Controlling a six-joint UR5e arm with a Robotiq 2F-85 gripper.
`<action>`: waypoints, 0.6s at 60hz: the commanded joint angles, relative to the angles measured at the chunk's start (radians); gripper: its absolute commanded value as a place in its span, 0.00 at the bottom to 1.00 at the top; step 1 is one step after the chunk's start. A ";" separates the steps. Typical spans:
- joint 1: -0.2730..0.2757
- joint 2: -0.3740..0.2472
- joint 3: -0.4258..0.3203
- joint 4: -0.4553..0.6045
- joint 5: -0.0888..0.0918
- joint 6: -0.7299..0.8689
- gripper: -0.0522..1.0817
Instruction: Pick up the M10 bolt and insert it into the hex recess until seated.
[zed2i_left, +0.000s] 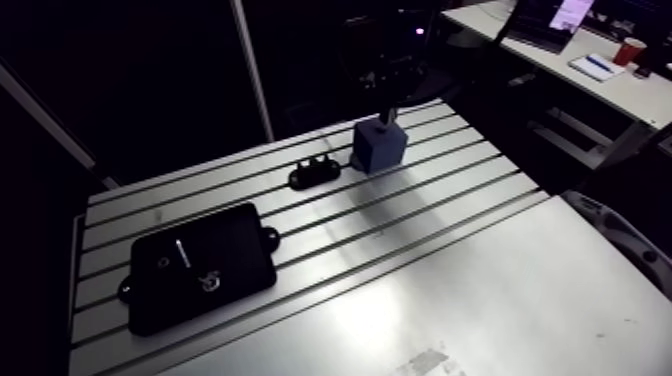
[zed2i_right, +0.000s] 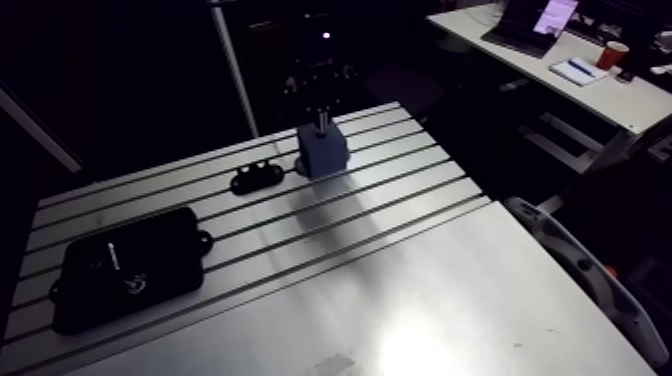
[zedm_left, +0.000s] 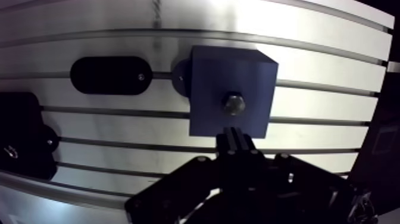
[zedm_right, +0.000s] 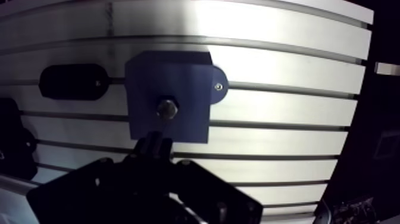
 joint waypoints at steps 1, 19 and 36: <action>0.001 0.004 0.000 -0.005 0.000 0.001 0.90; -0.001 0.016 -0.001 -0.008 0.000 0.001 0.90; -0.001 0.022 -0.004 -0.028 -0.002 -0.002 0.90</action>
